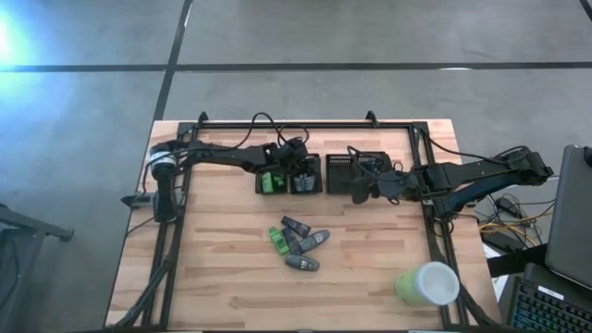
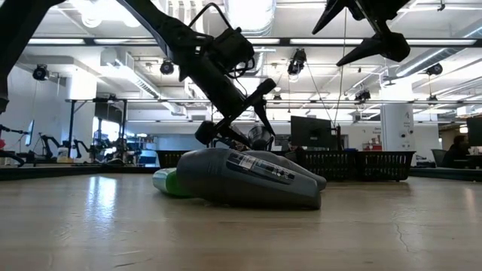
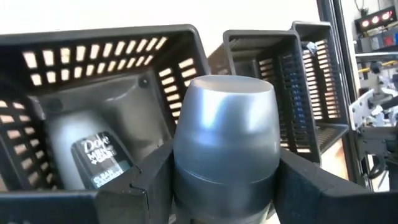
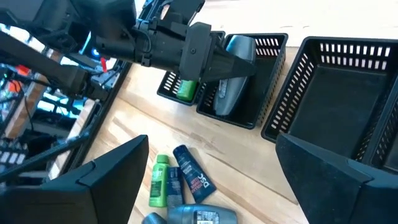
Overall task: Pick & Place Travel size toiletries
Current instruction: Put the roll-on into the center left black basket
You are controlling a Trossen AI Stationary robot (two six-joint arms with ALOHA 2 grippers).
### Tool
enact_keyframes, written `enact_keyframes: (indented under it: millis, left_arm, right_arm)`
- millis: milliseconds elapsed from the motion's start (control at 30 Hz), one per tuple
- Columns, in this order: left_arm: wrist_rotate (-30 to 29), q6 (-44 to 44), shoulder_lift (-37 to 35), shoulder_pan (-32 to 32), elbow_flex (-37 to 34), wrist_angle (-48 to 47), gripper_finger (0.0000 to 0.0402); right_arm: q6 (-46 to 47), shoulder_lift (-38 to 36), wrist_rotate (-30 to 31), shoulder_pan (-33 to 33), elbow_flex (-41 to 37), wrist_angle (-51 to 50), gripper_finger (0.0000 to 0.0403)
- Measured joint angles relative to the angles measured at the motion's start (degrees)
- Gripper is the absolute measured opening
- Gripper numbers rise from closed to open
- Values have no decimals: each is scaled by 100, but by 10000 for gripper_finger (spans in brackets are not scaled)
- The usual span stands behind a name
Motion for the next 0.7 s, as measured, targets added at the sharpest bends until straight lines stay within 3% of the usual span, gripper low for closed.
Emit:
enact_keyframes:
  millis: [333, 700]
  left_arm:
    - [-2, 70, 20, 0, -4, 103, 209]
    - [-329, -367, 413, 4, -2, 113, 209]
  right_arm:
    - [-82, -1, 57, -4, 0, 7, 330]
    - [-558, -11, 6, -4, 0, 5, 361]
